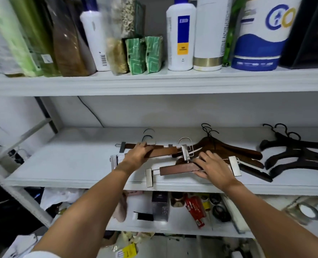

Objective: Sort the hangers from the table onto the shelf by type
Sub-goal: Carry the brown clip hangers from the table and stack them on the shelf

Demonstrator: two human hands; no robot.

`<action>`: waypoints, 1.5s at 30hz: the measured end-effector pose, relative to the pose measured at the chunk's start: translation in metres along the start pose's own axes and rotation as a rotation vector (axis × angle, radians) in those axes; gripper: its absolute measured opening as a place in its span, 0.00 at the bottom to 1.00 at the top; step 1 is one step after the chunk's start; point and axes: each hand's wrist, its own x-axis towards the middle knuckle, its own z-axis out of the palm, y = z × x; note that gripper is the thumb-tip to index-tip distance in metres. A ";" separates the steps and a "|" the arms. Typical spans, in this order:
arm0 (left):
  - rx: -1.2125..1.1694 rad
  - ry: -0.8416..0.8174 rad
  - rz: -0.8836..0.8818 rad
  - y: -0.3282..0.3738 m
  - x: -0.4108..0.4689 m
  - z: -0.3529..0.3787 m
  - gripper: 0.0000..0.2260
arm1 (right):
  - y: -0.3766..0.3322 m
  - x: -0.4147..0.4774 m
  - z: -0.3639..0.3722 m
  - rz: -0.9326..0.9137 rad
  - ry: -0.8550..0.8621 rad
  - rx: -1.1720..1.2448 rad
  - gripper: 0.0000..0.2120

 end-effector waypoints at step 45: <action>-0.278 0.128 0.060 -0.084 0.015 -0.032 0.16 | -0.048 0.130 0.030 -0.059 -0.026 -0.002 0.18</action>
